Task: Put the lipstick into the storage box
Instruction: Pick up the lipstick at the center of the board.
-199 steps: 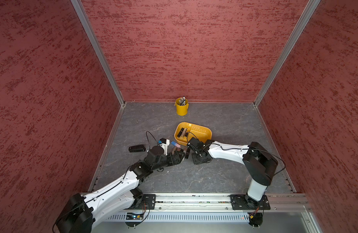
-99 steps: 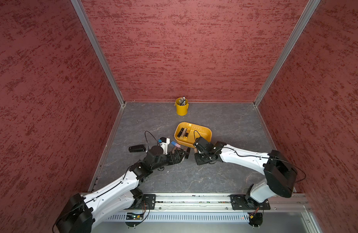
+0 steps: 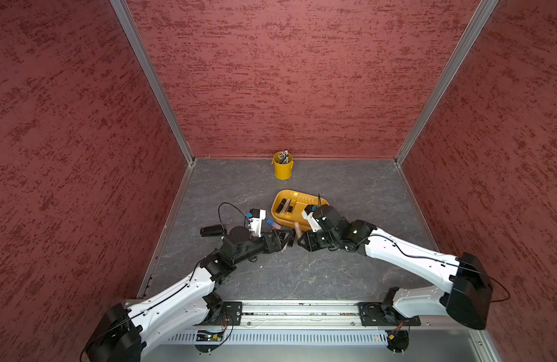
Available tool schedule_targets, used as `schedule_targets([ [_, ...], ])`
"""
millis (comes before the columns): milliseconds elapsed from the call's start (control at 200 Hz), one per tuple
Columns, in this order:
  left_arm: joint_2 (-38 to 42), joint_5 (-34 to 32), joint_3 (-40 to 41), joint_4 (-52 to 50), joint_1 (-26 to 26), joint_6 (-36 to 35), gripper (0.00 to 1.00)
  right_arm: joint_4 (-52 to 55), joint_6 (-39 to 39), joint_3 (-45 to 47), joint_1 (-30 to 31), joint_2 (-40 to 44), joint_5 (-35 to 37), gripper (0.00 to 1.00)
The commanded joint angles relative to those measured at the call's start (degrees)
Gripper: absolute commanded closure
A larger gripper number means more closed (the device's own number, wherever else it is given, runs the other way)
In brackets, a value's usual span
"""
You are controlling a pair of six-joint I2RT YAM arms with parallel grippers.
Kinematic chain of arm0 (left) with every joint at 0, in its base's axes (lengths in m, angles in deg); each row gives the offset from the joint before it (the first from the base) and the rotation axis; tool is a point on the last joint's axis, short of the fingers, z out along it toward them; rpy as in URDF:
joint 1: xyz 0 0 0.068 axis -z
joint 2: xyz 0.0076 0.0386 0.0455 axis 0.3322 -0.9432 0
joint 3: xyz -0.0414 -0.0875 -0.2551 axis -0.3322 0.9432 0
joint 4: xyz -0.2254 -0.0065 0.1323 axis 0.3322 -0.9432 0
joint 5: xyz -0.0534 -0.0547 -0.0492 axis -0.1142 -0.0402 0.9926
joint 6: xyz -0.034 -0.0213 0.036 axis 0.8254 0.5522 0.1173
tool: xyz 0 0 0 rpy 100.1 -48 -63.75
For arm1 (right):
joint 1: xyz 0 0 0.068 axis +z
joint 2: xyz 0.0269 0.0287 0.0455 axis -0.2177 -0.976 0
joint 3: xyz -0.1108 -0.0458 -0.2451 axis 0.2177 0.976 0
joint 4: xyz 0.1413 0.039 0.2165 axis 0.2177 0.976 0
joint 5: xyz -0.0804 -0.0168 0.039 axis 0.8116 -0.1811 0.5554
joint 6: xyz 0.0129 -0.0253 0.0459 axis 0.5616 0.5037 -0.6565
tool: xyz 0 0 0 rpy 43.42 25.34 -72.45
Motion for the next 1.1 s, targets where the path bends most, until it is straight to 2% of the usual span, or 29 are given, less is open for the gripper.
schedule_targets([
  [0, -0.89, 2.58, -0.29, 7.14, 0.10, 0.80, 0.02, -4.45, -0.47, 0.26, -0.94, 2.19, -5.35, 0.84],
  [115, -3.49, 4.84, -2.13, 9.08, 0.10, 1.16, 0.07, -6.18, -1.57, 0.97, -1.99, 3.77, -7.52, 0.84],
  [306, -9.01, 8.23, -3.55, 16.54, 0.05, 3.61, 0.26, -8.08, -2.34, 1.47, -3.03, 5.12, -10.73, 0.84],
  [436, -11.62, 9.19, -4.59, 19.00, 0.04, 4.39, 0.29, -9.34, -2.45, 1.63, -3.20, 5.12, -12.82, 0.84],
  [676, -13.21, 9.70, -5.85, 19.92, -0.04, 4.57, 0.44, -10.51, -2.54, 2.35, -3.20, 5.13, -14.44, 0.84],
  [847, -13.34, 9.79, -5.94, 19.26, 0.00, 4.66, 0.63, -10.95, -2.69, 2.68, -3.20, 5.04, -14.42, 0.84],
  [1097, -13.70, 9.68, -6.24, 18.30, 0.05, 4.65, 0.83, -11.46, -2.71, 3.03, -3.25, 4.88, -14.77, 0.83],
])
